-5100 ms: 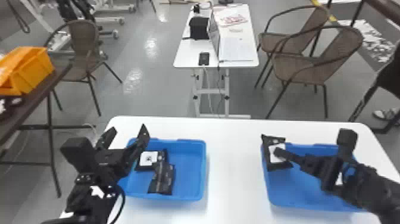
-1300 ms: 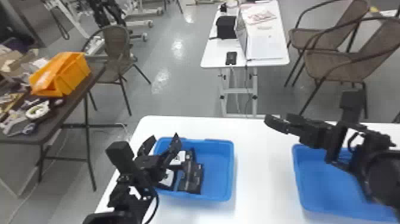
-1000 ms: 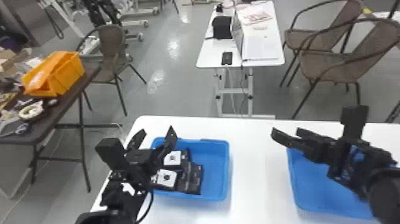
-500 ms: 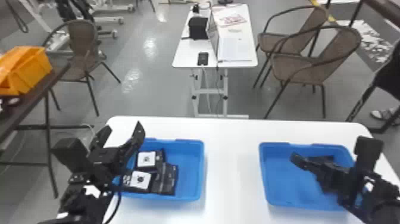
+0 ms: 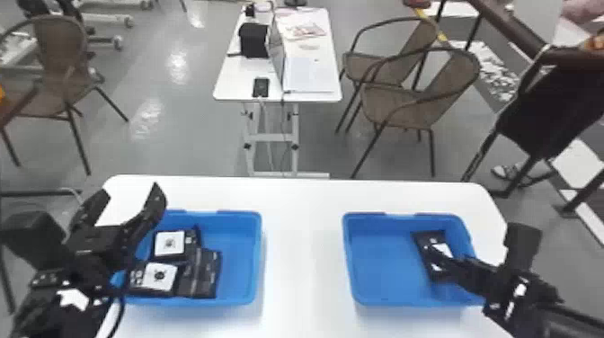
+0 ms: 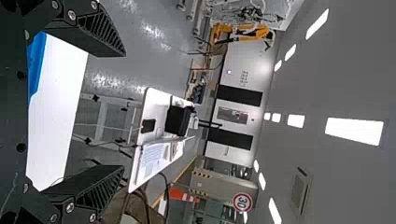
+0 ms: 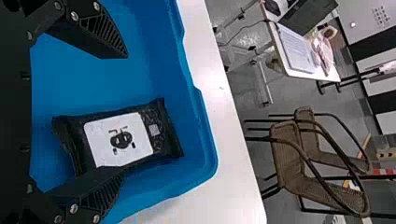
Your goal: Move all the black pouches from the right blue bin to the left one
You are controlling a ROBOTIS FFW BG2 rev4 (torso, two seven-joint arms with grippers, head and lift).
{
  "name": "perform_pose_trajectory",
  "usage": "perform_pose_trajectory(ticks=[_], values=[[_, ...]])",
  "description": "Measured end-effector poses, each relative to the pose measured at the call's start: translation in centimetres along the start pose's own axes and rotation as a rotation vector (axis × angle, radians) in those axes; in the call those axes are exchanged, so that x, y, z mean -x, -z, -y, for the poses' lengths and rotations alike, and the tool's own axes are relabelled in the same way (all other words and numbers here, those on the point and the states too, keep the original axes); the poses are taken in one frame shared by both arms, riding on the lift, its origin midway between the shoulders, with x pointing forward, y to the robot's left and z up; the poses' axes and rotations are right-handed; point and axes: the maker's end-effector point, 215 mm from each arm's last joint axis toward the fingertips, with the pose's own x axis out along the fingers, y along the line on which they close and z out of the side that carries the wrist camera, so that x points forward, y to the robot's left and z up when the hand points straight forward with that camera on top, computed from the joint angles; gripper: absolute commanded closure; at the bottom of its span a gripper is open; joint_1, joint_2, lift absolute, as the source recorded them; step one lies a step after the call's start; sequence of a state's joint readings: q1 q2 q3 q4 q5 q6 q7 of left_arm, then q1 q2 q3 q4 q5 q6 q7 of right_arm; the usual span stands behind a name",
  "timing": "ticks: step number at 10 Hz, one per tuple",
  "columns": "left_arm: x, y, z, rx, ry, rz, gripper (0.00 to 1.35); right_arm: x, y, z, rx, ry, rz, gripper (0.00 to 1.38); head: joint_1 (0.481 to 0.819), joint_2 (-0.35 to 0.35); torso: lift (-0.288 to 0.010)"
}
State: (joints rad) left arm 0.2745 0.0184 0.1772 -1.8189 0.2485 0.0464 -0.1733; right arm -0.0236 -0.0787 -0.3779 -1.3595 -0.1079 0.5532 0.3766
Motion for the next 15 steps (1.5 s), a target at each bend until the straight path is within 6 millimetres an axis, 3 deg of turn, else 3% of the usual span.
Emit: perform_pose_trajectory(ticks=[3,7,11,15], values=[[0.2,0.0,0.0,0.001,-0.002,0.002,0.18,-1.1,-0.4,1.2,-0.013,0.068,0.026,0.18,0.695,-0.089,0.01],[0.4,-0.1,0.0,0.004,-0.005,0.012,0.18,-2.3,0.2,-0.2,-0.035,0.071,0.033,0.18,0.695,-0.07,0.01],[0.5,-0.3,-0.1,0.004,-0.007,0.02,0.18,-2.4,2.0,1.2,-0.06,0.158,0.036,0.18,0.695,-0.076,0.01],[0.6,-0.3,-0.2,0.006,-0.008,0.022,0.18,-3.1,2.6,1.0,-0.089,0.169,0.038,0.19,0.695,-0.072,0.01]])
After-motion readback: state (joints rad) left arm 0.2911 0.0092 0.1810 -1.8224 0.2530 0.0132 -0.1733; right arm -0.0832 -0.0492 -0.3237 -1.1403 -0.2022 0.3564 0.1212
